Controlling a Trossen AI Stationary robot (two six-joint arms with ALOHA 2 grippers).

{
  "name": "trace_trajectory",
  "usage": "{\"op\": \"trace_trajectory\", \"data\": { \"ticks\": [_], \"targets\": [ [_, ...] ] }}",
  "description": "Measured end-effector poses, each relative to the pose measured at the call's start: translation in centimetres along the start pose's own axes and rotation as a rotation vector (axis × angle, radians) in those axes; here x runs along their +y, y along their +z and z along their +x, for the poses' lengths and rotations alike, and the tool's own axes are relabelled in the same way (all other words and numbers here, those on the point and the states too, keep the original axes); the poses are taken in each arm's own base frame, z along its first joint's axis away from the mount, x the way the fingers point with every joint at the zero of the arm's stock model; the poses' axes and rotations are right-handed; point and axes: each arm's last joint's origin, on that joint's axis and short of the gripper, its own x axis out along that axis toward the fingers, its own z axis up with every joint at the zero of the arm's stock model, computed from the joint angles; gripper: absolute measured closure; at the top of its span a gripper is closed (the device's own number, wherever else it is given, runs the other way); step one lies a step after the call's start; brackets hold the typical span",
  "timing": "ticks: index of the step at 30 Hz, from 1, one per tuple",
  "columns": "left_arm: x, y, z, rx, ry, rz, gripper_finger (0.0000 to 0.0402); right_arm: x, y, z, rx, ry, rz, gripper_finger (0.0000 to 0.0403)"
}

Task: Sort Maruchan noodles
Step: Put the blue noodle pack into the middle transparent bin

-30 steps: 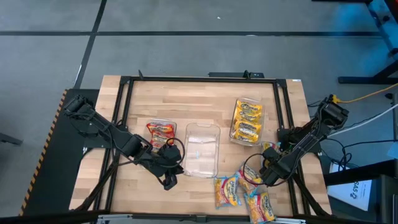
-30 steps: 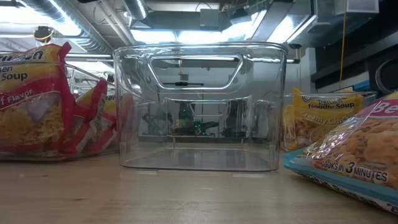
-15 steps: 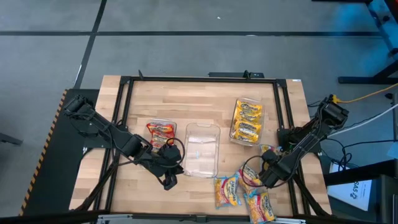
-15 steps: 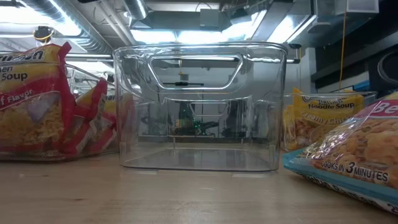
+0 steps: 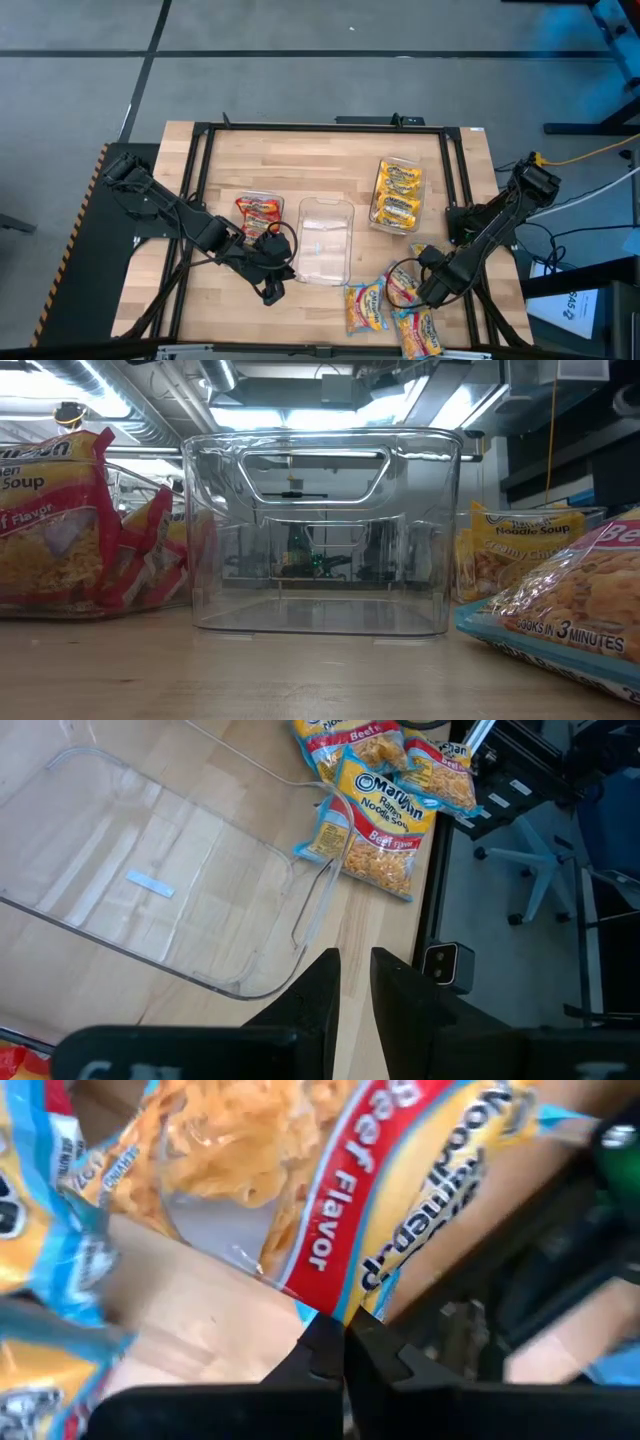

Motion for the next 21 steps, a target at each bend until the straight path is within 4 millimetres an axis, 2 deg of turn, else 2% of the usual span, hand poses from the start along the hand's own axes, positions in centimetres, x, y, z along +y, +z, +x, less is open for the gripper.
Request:
{"op": "trace_trajectory", "data": {
  "ticks": [5,9,15,21],
  "targets": [
    [0.1,-0.1,0.0,0.006,0.008,0.016,0.0348,-0.1,-0.7,-3.1,0.006,-0.047,-0.018,0.0402],
    [0.1,-0.1,0.0,0.011,0.015,0.054,0.0348,0.2,-1.2,-6.4,-0.058,-0.005,-0.031,0.0402],
    [0.1,-0.2,0.0,0.013,0.013,0.058,0.0348,1.1,-1.5,-10.8,-0.278,0.178,-0.051,0.0403],
    [-0.2,-0.6,-0.2,0.023,0.001,0.059,0.0348,1.8,-1.1,-13.8,-0.565,0.331,-0.089,0.0403]
  ]
}}
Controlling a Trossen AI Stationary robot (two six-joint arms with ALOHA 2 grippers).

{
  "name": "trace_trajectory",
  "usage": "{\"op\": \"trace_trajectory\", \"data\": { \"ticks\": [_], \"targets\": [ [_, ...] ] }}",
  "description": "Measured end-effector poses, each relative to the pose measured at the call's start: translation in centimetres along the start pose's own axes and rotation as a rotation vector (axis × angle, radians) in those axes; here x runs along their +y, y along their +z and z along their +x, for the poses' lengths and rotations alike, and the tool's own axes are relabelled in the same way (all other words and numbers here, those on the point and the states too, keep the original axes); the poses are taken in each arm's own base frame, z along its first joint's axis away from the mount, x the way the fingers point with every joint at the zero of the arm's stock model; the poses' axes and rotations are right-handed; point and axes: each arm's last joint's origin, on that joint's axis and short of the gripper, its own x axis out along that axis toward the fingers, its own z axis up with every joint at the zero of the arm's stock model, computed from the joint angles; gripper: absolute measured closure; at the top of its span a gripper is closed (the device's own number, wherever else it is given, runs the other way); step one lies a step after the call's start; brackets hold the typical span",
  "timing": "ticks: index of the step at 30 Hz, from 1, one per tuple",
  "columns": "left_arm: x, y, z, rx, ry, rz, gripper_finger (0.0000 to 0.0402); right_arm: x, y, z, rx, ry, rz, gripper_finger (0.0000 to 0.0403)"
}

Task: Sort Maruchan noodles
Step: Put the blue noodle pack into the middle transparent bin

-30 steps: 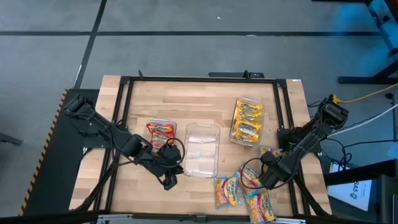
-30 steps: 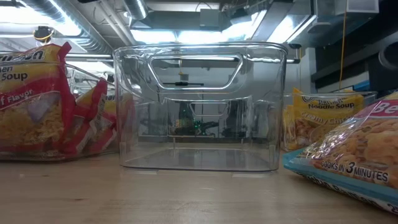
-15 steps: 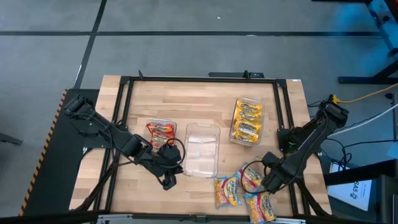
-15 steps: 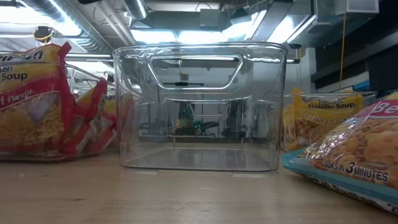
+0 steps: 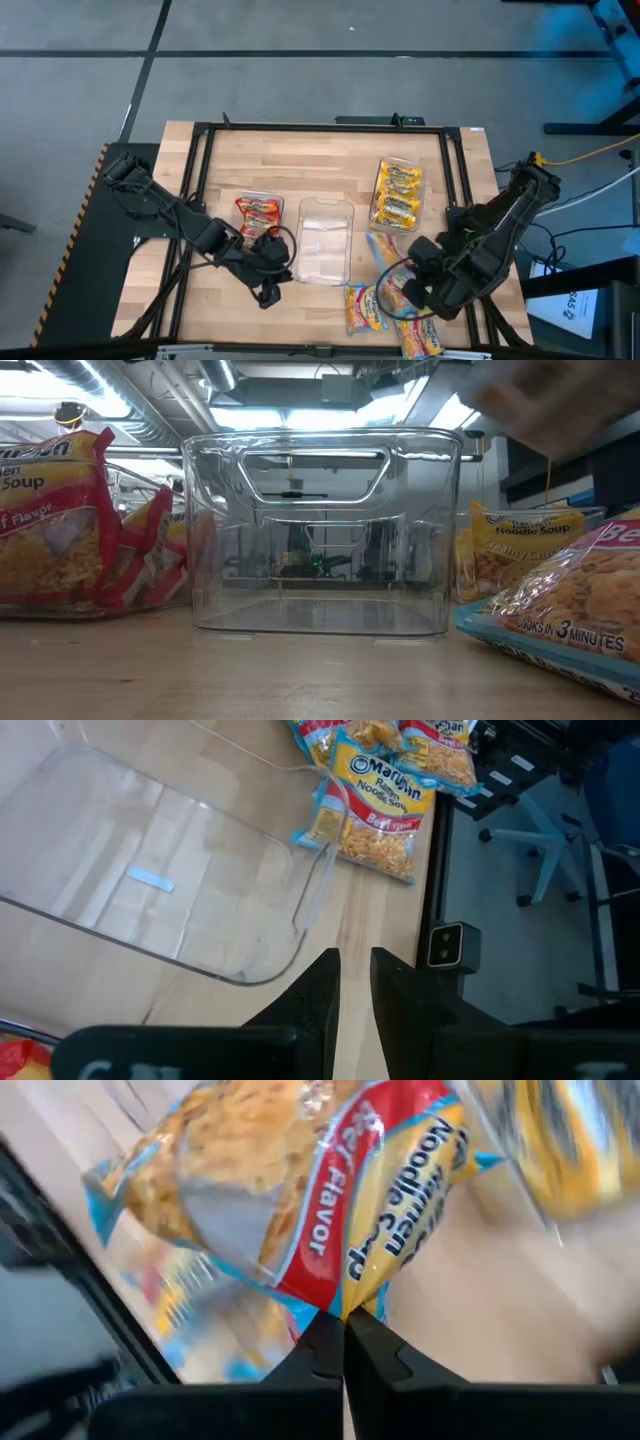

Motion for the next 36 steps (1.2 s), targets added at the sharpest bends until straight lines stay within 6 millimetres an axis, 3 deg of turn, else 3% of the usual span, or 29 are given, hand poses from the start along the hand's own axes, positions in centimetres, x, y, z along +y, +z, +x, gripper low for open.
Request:
{"op": "trace_trajectory", "data": {
  "ticks": [5,10,16,21,27,33,36],
  "targets": [
    [-0.4,-0.4,-0.1,0.006,-0.014,-0.01,0.0348,0.9,2.6,0.1,-0.22,0.061,-0.046,0.0403],
    [-0.7,-0.8,-0.3,0.014,-0.023,0.003,0.0348,1.0,6.6,1.2,-0.347,0.03,-0.141,0.0403],
    [-0.8,-1.1,-0.4,0.026,-0.022,0.018,0.0348,-0.3,11.6,3.3,-0.319,-0.068,-0.387,0.0403],
    [-0.8,-1.1,-0.4,0.028,-0.019,0.019,0.0348,-1.1,15.0,6.2,-0.213,-0.098,-0.669,0.0403],
    [-0.7,-1.2,-0.4,0.028,-0.008,0.022,0.0348,-0.6,17.4,9.9,-0.176,-0.104,-0.913,0.0403],
    [-0.7,-1.2,-0.4,0.032,-0.002,0.024,0.0348,-0.8,18.4,12.3,-0.209,-0.336,-0.935,0.0403],
    [-0.7,-1.2,-0.4,0.032,-0.002,0.025,0.0348,-0.7,18.6,13.1,-0.2,-0.354,-0.935,0.0403]
  ]
}}
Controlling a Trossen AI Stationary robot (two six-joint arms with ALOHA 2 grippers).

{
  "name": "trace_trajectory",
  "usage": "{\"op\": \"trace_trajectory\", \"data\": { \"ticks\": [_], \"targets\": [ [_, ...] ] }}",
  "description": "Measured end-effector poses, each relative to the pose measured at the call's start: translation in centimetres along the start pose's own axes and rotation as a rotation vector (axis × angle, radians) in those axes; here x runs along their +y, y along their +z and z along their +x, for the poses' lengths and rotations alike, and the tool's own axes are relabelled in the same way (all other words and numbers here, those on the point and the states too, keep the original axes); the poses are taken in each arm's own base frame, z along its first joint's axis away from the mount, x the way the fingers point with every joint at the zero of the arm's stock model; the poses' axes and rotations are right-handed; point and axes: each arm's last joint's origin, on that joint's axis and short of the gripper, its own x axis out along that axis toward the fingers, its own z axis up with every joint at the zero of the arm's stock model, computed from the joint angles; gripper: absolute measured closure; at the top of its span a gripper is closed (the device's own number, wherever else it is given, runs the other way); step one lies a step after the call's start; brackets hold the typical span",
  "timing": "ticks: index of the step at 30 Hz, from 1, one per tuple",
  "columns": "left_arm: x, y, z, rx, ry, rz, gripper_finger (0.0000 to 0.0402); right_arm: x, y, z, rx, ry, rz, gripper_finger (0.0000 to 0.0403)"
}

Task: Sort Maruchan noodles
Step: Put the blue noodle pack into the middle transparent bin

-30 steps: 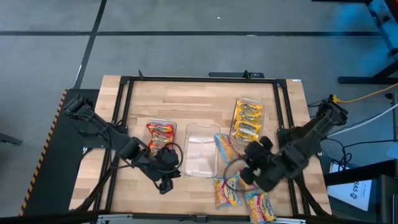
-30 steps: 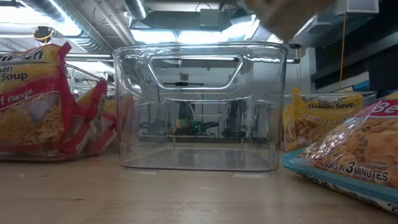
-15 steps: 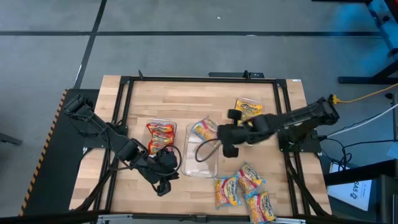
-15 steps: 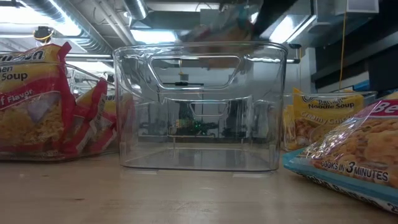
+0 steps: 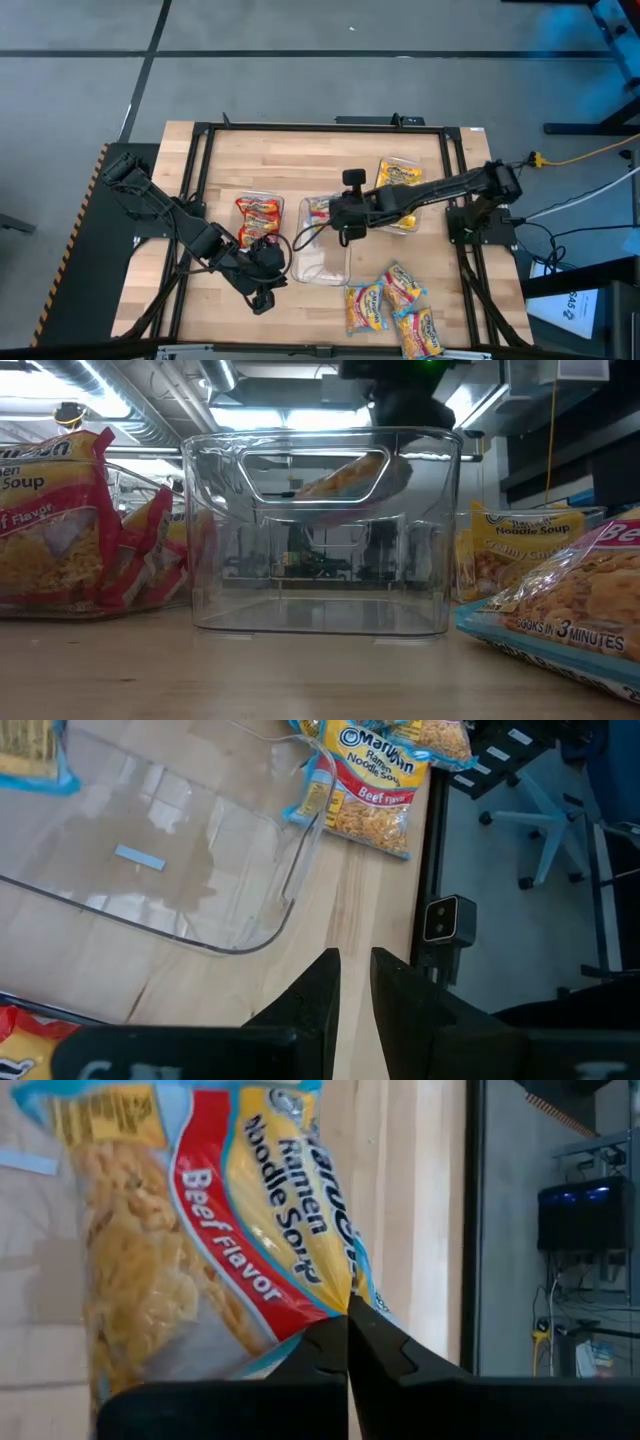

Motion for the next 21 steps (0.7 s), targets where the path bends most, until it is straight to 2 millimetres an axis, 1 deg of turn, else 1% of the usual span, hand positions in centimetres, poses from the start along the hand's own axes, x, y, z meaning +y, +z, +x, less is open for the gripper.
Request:
{"op": "trace_trajectory", "data": {
  "ticks": [9,13,16,21],
  "targets": [
    [0.2,-0.1,0.0,0.012,0.02,0.007,0.0348,1.4,0.6,2.1,0.012,0.006,0.006,0.0403],
    [0.2,-0.1,0.0,0.011,0.02,0.006,0.0348,1.7,0.8,2.5,0.004,0.035,0.011,0.0397],
    [0.2,-0.1,0.0,0.01,0.019,0.005,0.0348,2.0,0.9,2.7,0.003,0.082,0.039,0.0374],
    [0.2,-0.1,0.0,0.005,0.024,0.003,0.0348,2.1,0.8,2.6,0.016,0.11,0.188,0.0316]
  ]
}}
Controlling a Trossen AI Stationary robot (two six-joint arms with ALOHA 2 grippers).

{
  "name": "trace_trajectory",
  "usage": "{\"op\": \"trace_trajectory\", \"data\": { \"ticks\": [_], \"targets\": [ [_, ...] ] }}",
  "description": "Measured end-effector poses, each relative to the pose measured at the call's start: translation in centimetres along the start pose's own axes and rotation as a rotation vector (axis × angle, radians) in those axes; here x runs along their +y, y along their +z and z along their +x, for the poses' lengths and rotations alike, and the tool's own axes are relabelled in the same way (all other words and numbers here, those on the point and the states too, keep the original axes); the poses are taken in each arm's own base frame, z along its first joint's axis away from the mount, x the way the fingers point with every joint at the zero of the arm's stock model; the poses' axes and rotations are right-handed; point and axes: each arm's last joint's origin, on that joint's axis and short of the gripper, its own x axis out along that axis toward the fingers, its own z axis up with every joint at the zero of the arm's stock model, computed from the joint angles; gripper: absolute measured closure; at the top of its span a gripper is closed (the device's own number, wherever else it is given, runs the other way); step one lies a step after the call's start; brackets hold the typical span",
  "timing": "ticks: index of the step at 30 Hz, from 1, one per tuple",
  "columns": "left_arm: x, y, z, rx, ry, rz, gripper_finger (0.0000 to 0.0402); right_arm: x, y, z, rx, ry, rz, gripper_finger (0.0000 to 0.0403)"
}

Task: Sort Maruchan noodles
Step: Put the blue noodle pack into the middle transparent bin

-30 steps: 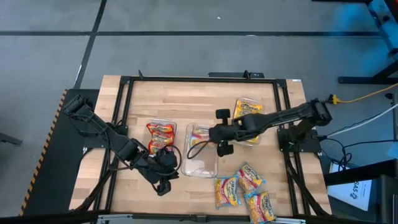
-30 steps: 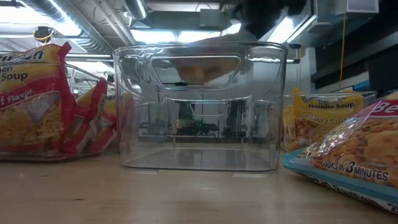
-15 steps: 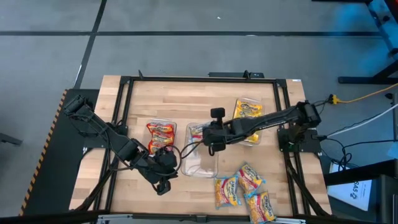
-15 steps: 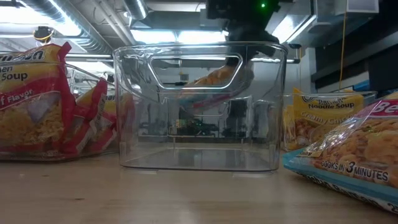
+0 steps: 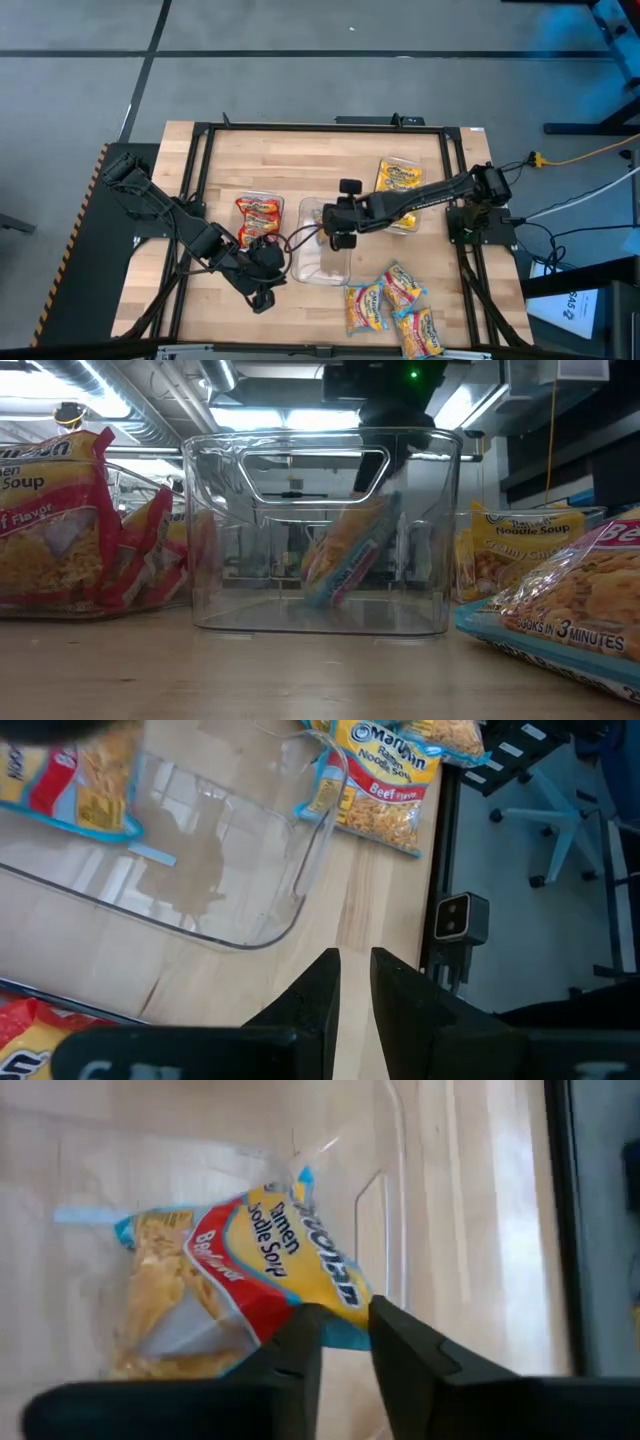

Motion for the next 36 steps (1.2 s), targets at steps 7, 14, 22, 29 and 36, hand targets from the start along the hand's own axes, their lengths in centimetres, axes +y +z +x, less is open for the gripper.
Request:
{"op": "trace_trajectory", "data": {
  "ticks": [7,14,22,29,36],
  "targets": [
    [0.0,0.1,0.0,-0.02,0.016,-0.001,0.0348,0.4,-0.1,0.0,0.021,0.125,0.104,0.0266],
    [0.1,0.1,0.0,-0.023,0.018,-0.002,0.0348,0.3,0.0,0.0,0.027,0.15,0.129,0.0253],
    [0.1,0.1,0.0,-0.033,0.027,0.0,0.0348,-0.5,0.9,-0.4,0.06,0.373,0.315,0.0253],
    [0.1,0.1,0.0,-0.033,0.029,0.0,0.0348,-0.2,1.5,0.3,0.016,0.381,0.315,0.0253],
    [0.1,0.0,0.0,-0.032,0.028,0.003,0.0348,0.5,1.3,2.9,0.043,0.258,0.27,0.0253]
  ]
}}
